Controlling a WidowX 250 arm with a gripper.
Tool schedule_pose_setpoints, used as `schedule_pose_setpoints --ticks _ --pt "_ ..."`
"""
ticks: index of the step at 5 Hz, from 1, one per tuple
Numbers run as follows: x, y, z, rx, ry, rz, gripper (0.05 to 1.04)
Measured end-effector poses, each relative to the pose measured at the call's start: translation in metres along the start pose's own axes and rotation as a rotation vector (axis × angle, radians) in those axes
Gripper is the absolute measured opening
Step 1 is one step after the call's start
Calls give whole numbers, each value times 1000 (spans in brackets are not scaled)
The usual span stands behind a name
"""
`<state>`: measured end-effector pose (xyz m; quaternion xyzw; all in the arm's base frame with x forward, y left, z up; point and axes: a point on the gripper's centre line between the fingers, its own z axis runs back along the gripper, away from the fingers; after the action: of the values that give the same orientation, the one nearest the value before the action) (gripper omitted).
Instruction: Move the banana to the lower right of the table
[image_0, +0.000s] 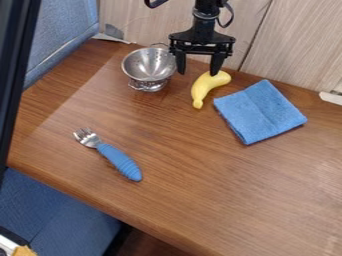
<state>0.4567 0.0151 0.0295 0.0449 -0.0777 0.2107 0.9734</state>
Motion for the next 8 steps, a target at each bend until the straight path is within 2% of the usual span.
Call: schedule_pose_setpoints --ticks 1,2,3,4,5,7,8 --pt "-4 -2 -5 -23 14 -10 999" --pt "-15 2 -28 -25 93 -9 995" --pt "-14 -1 -30 -64 99 -12 948" --pt "-12 -3 -30 -71 83 -20 666" --pt "-15 -1 -33 -63 55 0 577" --pt "-13 -1 -30 -47 39 10 576" --pt "-2 -2 -18 -43 20 49 576"
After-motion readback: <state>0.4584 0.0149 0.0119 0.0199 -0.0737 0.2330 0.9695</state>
